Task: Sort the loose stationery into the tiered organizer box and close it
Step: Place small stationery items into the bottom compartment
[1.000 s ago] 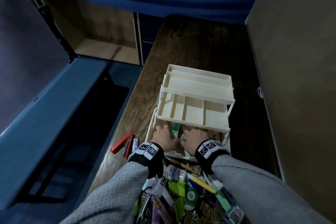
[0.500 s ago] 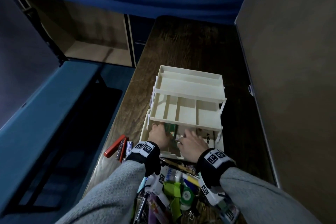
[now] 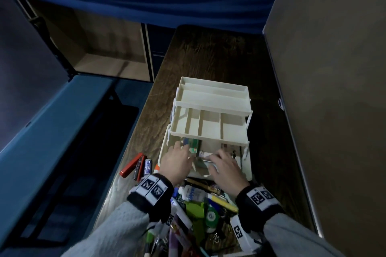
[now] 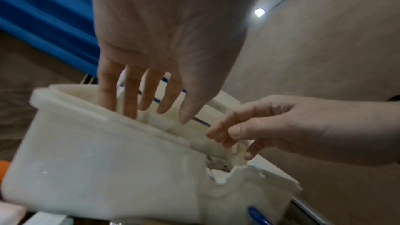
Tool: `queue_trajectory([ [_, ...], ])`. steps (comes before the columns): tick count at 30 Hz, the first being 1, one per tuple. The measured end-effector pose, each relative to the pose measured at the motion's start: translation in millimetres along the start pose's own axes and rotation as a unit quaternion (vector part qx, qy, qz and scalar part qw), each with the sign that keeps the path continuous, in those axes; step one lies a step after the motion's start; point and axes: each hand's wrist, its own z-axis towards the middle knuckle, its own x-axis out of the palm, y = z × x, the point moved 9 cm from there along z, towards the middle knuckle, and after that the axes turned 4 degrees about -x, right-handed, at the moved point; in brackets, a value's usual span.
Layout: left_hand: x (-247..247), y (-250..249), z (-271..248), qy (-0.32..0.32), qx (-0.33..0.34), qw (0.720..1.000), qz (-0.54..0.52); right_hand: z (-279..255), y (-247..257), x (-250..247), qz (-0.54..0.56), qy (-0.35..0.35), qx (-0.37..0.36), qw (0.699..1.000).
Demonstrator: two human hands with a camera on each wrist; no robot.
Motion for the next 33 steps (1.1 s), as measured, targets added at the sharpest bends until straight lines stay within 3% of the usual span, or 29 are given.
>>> queue_trajectory([
  [3, -21.6, -19.7, -38.4, -0.07, 0.106, 0.987, -0.094, -32.1, 7.8, -7.8, 0.01, -0.056, -0.021, 0.998],
  [6, -18.7, -21.6, -69.9, -0.07, 0.14, 0.979, -0.131, -63.4, 4.9, 3.9, 0.038, -0.037, -0.023, 0.998],
  [11, 13.5, 14.1, -96.5, -0.015, 0.089, 0.986, -0.143, -110.3, -30.0, 18.6, 0.066, -0.016, 0.024, 0.997],
  [17, 24.0, 67.4, -117.0, -0.017, 0.003, 0.991, -0.135, -153.3, -68.4, 20.0, 0.107, -0.024, 0.098, 0.989],
  [25, 24.5, 73.0, -127.1, 0.0, -0.033, 0.985, -0.167, -165.9, -73.6, 15.6, 0.116, -0.044, 0.111, 0.986],
  [30, 23.3, 77.4, -135.7, 0.012, -0.06, 0.982, -0.18, -171.2, -93.1, -5.2, 0.048, -0.127, 0.166, 0.977],
  [33, 19.7, 80.3, -140.9, 0.019, -0.071, 0.98, -0.187, -164.6, -108.4, 0.9, -0.008, -0.069, 0.216, 0.974],
])
